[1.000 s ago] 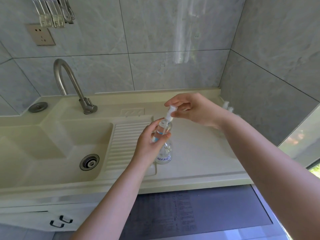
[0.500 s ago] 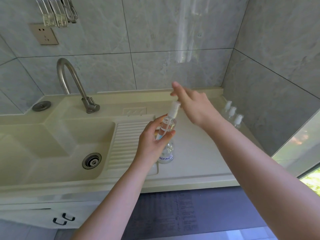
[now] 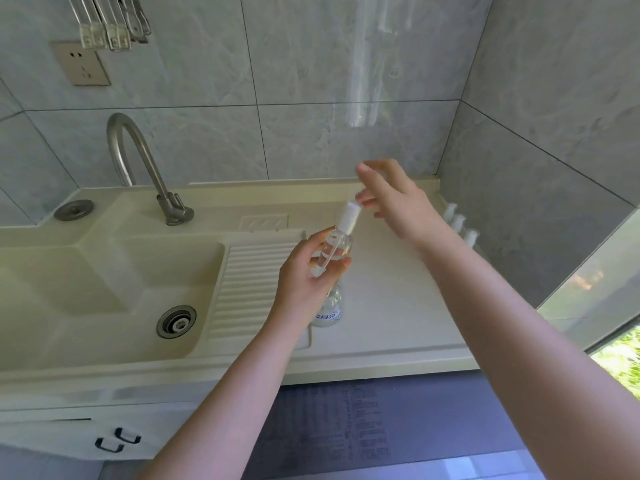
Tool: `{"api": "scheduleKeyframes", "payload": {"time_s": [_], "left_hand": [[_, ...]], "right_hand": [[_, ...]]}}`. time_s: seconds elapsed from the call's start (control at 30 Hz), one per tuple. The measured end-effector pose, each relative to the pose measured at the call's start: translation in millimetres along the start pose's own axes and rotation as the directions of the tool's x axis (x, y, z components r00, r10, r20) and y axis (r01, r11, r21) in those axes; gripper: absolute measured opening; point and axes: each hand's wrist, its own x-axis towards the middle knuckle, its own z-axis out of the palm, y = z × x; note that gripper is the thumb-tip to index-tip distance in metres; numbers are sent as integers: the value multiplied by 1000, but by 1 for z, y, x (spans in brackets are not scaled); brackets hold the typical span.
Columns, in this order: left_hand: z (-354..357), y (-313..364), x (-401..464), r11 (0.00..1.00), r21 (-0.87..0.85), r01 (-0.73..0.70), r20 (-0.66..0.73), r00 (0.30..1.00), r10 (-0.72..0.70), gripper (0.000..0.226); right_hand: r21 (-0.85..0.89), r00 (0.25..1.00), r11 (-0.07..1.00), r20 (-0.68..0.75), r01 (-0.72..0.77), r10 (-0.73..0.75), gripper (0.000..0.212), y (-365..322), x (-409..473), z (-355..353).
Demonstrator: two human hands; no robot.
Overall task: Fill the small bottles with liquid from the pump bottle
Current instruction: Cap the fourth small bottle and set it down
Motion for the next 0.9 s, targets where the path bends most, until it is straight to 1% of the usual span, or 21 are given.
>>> {"api": "scheduleKeyframes", "payload": {"time_s": [0.03,0.07,0.1,0.17,0.2,0.23,0.3,0.33,0.37,0.43,0.47,0.5,0.53,0.57,0.6,0.67,0.7,0.73,0.77,0.83,0.9], "left_hand": [[-1,0,0,1000,-3,2,2,1000,-2,41],[-1,0,0,1000,-4,5,5,1000,-5,41],[-1,1,0,1000,-2,4,7,1000,-4,42],[0,3,0,1000,0,-5,11,1000,5,40],[1,5,0,1000,1,-13,15,1000,13,39],[1,7,0,1000,5,-19,21,1000,19,38],[3,10,0,999,20,-25,49,998,24,39],[3,11,0,1000,20,-22,57,998,21,38],[4,11,1,1000,20,-20,59,998,18,38],[4,10,3,999,23,-25,53,998,24,39],[4,9,3,999,26,-29,47,998,28,39],[4,9,3,999,31,-37,44,998,36,39],[5,10,3,998,35,-51,45,998,49,39],[6,11,3,997,38,-67,50,997,65,39],[8,12,2,996,38,-80,57,995,78,40],[12,13,1,995,37,-88,71,994,86,40],[14,14,1,995,37,-88,73,994,85,39],[15,14,1,996,37,-87,75,994,84,38],[15,14,1,996,37,-86,75,994,83,39],[15,14,2,996,39,-82,65,995,80,41],[14,14,3,997,33,-73,56,996,71,41]], "right_hand": [[156,995,987,92,-36,22,35,-1,0,-3],[265,984,962,175,-58,11,40,-1,1,-7],[325,974,944,224,-56,-19,46,1,1,-9],[311,981,951,184,-5,-55,46,2,-2,-11],[201,992,978,100,49,-71,44,1,-2,-9],[19,994,994,4,105,-105,45,0,-3,-7],[-344,963,929,-171,138,-206,55,-3,-7,-4],[-400,956,908,-192,128,-220,59,-3,-7,-2],[-350,971,930,-164,109,-176,61,-3,-7,-3],[-14,998,998,15,54,-54,52,-3,-7,-9],[120,994,993,107,20,-33,45,-1,-5,-12],[189,985,982,164,21,-53,42,1,-5,-16],[177,984,983,162,49,-78,40,2,-6,-19],[86,988,992,113,92,-102,36,2,-7,-19],[-70,991,989,35,132,-130,33,0,-8,-19],[-394,971,909,-127,137,-202,44,-4,-10,-13],[-479,960,869,-164,122,-225,54,-7,-11,-12],[-490,968,865,-147,109,-205,61,-9,-12,-11],[-417,983,902,-89,111,-163,63,-9,-12,-13],[-159,992,982,87,103,-90,57,-9,-14,-19],[-38,977,992,181,120,-112,53,-6,-14,-26]]}}
